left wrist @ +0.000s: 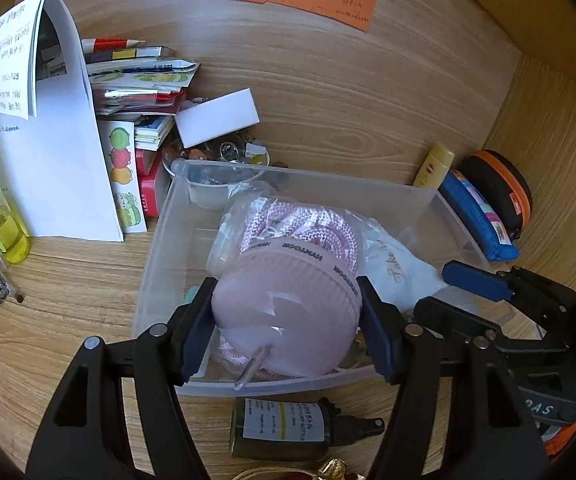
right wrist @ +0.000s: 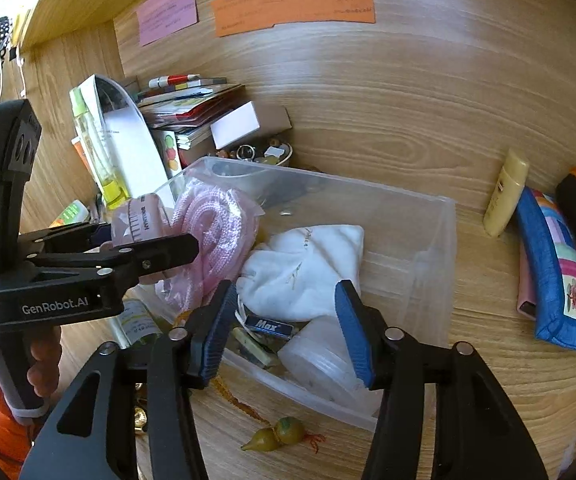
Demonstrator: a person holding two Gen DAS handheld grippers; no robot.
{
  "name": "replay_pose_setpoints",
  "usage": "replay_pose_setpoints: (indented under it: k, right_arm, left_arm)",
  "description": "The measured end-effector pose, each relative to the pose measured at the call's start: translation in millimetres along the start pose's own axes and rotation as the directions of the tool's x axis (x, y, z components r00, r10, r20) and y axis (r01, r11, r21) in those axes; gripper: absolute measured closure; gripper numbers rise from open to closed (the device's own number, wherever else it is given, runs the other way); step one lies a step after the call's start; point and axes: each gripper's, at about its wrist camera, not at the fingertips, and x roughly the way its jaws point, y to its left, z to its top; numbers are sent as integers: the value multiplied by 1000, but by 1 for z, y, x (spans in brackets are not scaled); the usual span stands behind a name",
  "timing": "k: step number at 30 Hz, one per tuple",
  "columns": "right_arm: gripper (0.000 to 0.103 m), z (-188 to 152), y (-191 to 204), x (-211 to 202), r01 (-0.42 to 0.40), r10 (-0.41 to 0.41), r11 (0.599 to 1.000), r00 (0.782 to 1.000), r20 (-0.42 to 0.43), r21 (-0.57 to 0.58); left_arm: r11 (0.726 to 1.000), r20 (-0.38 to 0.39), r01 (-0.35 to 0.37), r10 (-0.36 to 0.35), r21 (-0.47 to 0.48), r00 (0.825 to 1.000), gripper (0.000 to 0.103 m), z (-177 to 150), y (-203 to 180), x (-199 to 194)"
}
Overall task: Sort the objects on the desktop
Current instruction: 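Open both grippers to drop the pink fan and blue card into the box, then move both grippers back toward the red pouch and the small shell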
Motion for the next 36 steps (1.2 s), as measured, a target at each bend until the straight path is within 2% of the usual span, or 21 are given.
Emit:
replay_pose_setpoints:
  k: [3, 8, 10, 12, 14, 19, 24, 30, 36]
  right_arm:
    - [44, 0, 2, 0, -14, 14, 1000, 1000, -2, -5]
    - [43, 2, 1, -3, -45, 45, 999, 999, -6, 10]
    - [42, 3, 0, -6, -48, 48, 999, 999, -3, 16]
    - [41, 4, 1, -12, -46, 46, 999, 999, 7, 17]
    - [37, 6, 3, -19, -41, 40, 999, 999, 23, 16]
    - [24, 7, 6, -40, -20, 19, 1000, 997, 73, 12]
    - [18, 2, 5, -61, 11, -15, 999, 995, 102, 40]
    - [17, -12, -1, -79, 35, -43, 997, 994, 104, 75]
    - [17, -33, -9, -88, 57, -67, 991, 994, 82, 117]
  left_arm:
    - [1000, 0, 3, -3, -1, 1000, 36, 0, -1, -1]
    - [1000, 21, 3, -3, -1, 1000, 34, 1, -2, -12]
    - [1000, 46, -6, 6, 1, 999, 27, 2, -4, -21]
    - [1000, 73, -22, 21, 8, 997, 27, 3, -6, -32]
    - [999, 90, -38, 37, 14, 995, 25, 4, -7, -40]
    - [997, 145, -80, 76, 16, 986, 12, 3, -7, -67]
    - [995, 177, -103, 99, 14, 979, 6, -5, -6, -89]
    - [992, 167, -127, 123, 16, 978, 5, -22, -2, -101]
    - [990, 109, -143, 140, 12, 984, 5, -46, 7, -98]
